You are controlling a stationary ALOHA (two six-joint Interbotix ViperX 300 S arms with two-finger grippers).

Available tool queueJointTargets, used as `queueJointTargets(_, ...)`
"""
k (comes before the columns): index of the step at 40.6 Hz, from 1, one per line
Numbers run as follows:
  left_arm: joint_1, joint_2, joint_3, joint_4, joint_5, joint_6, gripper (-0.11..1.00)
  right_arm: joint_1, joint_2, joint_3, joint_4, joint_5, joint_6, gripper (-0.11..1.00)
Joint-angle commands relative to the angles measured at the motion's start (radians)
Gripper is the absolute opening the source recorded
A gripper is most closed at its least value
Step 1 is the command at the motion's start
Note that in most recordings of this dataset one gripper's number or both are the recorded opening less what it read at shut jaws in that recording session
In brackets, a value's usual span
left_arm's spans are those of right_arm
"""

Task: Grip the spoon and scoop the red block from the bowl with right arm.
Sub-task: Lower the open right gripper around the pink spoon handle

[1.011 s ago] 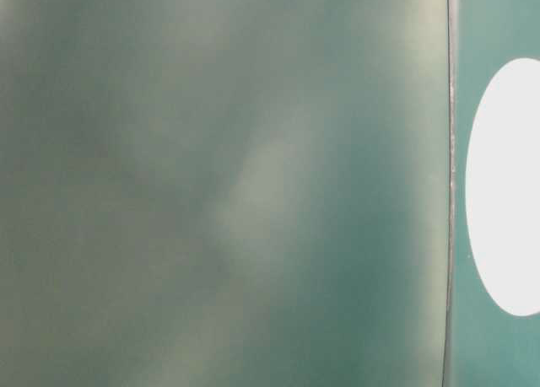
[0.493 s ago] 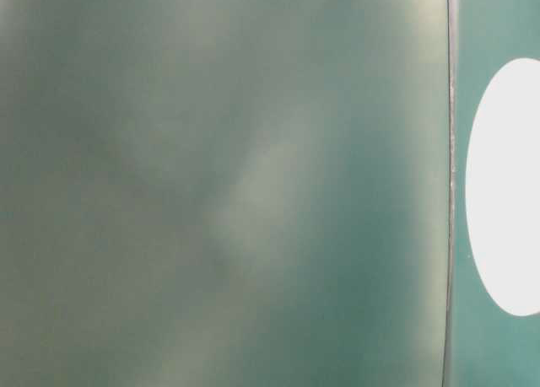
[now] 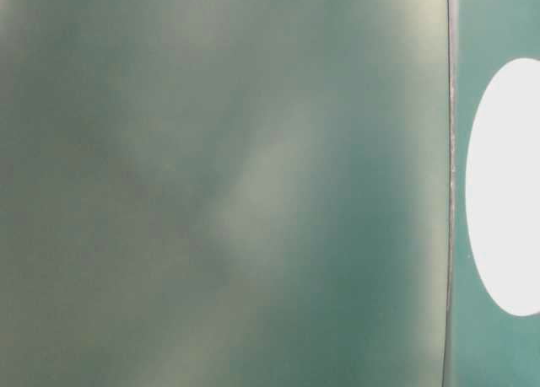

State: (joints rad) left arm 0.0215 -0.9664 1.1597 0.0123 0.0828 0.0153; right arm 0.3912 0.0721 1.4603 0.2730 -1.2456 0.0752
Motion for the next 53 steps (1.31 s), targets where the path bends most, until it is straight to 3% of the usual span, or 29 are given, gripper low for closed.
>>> queueJointTargets(1,0.003,0.008,-0.023,0.003,-0.005,-0.002,0.00,0.005,0.012,-0.006,0.005,-0.014,0.005,0.60)
queueJointTargets(43,0.003,0.008,-0.023,0.003,-0.005,-0.003,0.00,0.021,0.101,-0.038,0.005,0.015,0.005,0.60)
queueJointTargets(53,0.003,0.008,-0.023,0.003,-0.005,-0.003,0.00,0.021,0.101,-0.029,0.028,-0.006,0.005,0.60)
